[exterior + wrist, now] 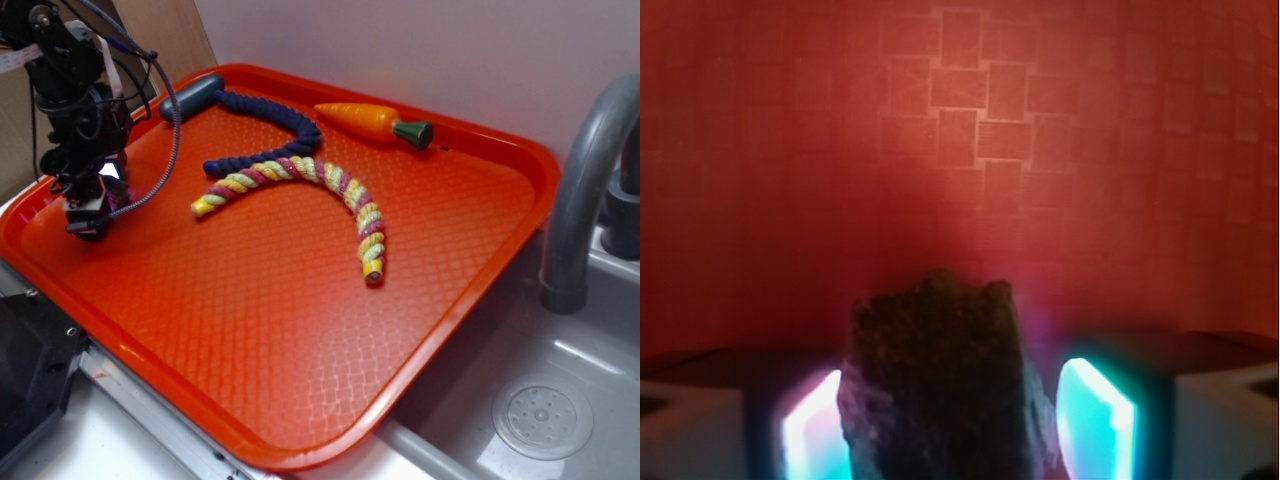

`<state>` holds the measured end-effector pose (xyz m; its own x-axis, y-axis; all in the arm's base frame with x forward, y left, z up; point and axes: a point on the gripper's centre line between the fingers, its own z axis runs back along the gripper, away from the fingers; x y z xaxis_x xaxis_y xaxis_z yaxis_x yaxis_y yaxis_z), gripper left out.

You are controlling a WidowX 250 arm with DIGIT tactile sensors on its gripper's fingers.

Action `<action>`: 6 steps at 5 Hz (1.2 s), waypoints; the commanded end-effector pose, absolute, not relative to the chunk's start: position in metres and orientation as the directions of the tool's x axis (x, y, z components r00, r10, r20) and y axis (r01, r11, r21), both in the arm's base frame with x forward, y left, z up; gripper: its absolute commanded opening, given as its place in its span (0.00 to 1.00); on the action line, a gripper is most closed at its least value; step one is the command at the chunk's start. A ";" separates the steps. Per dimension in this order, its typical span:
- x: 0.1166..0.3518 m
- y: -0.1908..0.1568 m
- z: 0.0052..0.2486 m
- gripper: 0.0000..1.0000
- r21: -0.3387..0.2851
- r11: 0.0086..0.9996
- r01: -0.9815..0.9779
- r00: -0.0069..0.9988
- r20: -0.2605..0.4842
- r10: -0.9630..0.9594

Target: Grab the rock.

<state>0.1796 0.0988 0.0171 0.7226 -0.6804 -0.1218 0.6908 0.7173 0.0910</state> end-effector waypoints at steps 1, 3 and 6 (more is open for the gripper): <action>0.181 0.093 0.034 0.00 0.132 0.789 0.600 0.800 -0.082 -0.595; 0.188 0.037 0.121 0.00 0.138 0.979 0.149 0.986 -0.090 -0.137; 0.207 0.000 0.227 0.00 -0.072 0.957 -0.280 0.960 -0.021 0.279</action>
